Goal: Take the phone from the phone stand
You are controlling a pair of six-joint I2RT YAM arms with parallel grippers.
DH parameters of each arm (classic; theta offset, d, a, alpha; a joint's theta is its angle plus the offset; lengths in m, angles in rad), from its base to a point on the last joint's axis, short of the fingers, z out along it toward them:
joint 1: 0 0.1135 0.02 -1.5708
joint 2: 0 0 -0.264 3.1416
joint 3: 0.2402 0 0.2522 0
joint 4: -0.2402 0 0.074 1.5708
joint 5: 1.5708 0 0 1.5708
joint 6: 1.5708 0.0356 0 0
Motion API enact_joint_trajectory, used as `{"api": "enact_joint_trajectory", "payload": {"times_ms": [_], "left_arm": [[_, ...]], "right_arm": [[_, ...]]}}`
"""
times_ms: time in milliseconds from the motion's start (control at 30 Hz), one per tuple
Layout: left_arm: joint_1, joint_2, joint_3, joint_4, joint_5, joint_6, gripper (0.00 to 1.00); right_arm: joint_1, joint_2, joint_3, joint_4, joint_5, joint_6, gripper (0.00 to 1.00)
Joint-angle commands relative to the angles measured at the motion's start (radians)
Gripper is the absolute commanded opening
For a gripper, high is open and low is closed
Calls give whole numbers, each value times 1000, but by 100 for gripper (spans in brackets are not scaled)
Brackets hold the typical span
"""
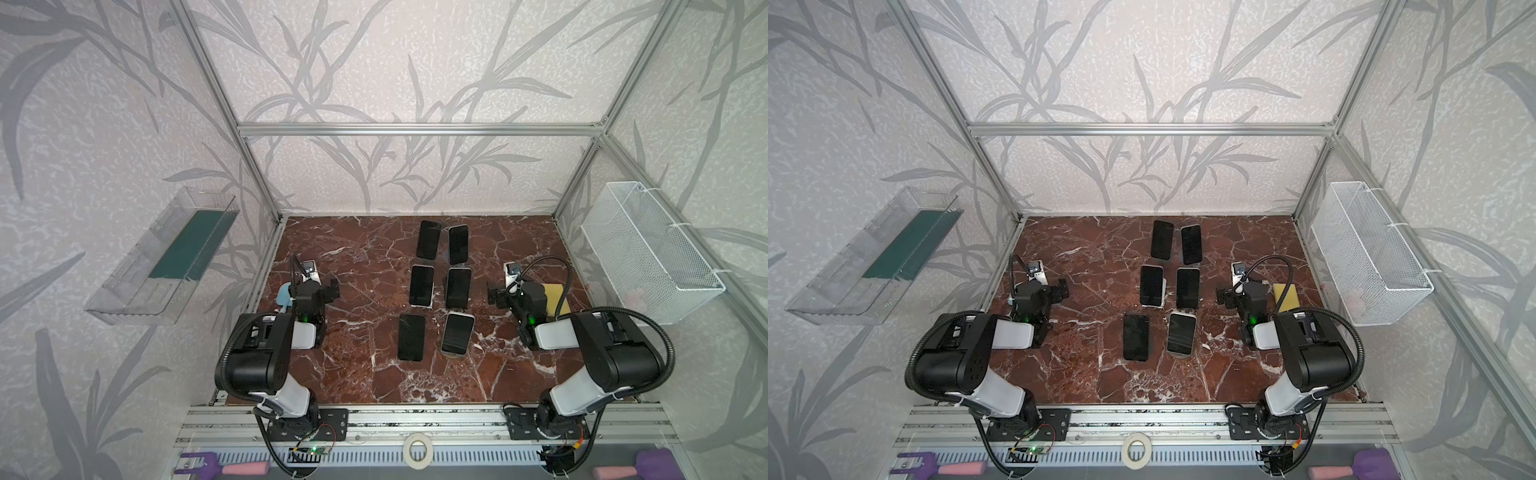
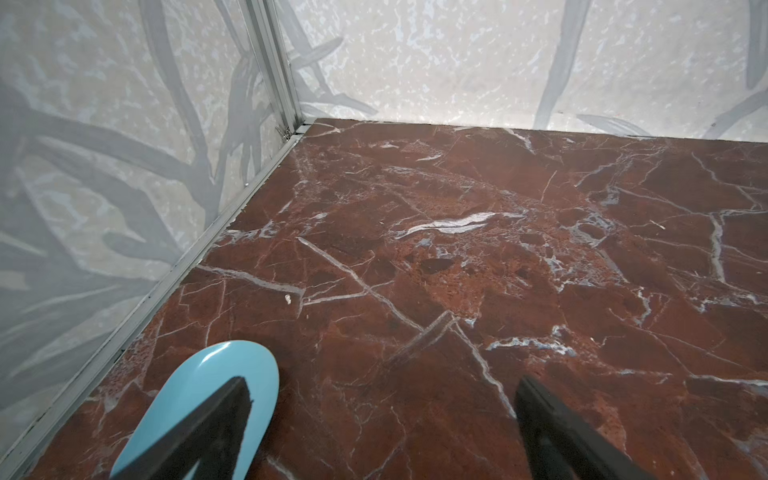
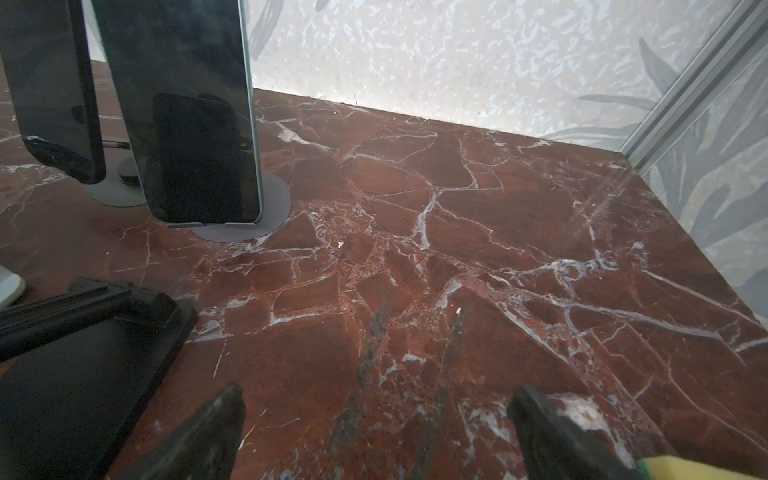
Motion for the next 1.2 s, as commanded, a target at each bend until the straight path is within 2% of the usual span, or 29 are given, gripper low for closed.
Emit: {"api": "enact_joint_trajectory", "payload": {"times_ms": [0,1167], "left_arm": [[0,-8,4,8,-11,-1,99],[1,-9,3,8,-11,1,99]], "right_arm": [[2,-19,9,23,-10,-7,99],[10,-16,4,34,7,-13,99]]}}
